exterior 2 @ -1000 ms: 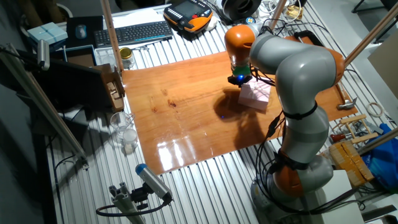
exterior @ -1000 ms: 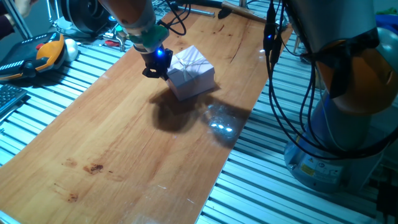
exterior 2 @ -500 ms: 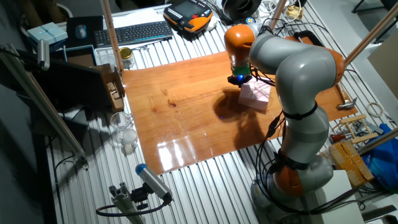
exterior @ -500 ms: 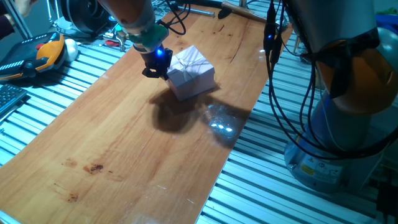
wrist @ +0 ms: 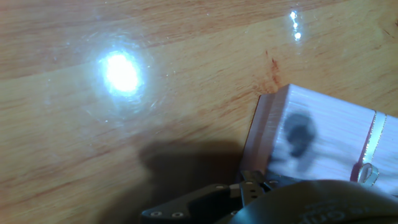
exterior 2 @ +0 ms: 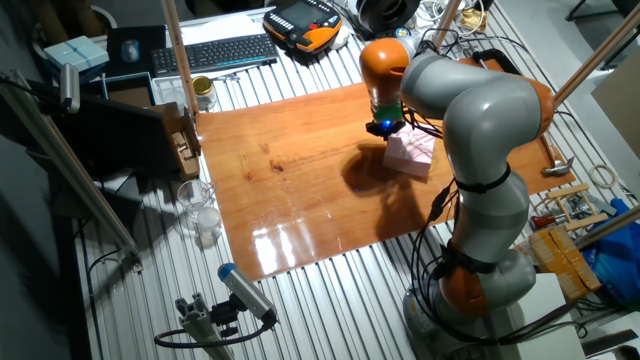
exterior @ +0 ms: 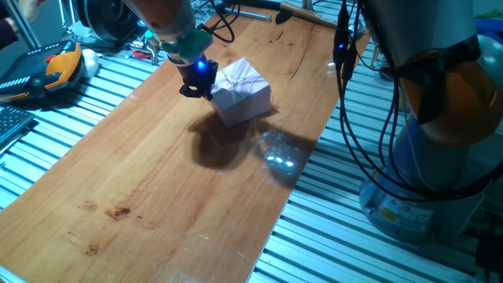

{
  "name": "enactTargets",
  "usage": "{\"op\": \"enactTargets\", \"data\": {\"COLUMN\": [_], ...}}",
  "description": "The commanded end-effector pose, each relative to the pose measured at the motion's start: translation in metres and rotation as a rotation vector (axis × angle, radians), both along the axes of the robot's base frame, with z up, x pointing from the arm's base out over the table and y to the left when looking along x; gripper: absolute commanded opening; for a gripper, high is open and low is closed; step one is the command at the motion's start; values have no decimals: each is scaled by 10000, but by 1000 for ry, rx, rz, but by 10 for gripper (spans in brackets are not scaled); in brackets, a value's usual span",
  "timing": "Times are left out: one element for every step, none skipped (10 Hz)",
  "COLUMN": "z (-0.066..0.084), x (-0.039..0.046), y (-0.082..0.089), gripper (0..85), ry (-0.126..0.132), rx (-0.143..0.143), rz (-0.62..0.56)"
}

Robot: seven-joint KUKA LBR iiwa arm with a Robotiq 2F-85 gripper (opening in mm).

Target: Slide the outer casing onto the gift box

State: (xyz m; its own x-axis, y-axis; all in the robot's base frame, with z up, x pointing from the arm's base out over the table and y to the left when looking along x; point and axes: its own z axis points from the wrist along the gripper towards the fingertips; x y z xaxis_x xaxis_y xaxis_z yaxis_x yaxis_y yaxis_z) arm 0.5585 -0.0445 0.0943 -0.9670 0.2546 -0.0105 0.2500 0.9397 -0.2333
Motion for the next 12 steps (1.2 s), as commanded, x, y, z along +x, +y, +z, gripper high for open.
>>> {"op": "enactTargets", "data": {"z": [-18, -32, -38, -53, -79, -103, -115, -112, -90, -65, -50, -44], "x": [-4, -10, -11, -16, -31, -42, -47, -52, -58, -66, -71, -75], "y": [11, 19, 25, 20, 17, 13, -1, -12, -15, -17, -18, -19], "gripper": [0, 0, 0, 0, 0, 0, 0, 0, 0, 0, 0, 0], "ry": [0, -1, 2, 5, 4, 2, 0, -1, -1, 1, 1, 1], "rx": [0, 5, 5, 5, 1, 4, 3, 1, -2, -5, -6, -9], "rz": [-2, -3, 0, 7, 16, 17, 19, 22, 24, 23, 25, 25]}}
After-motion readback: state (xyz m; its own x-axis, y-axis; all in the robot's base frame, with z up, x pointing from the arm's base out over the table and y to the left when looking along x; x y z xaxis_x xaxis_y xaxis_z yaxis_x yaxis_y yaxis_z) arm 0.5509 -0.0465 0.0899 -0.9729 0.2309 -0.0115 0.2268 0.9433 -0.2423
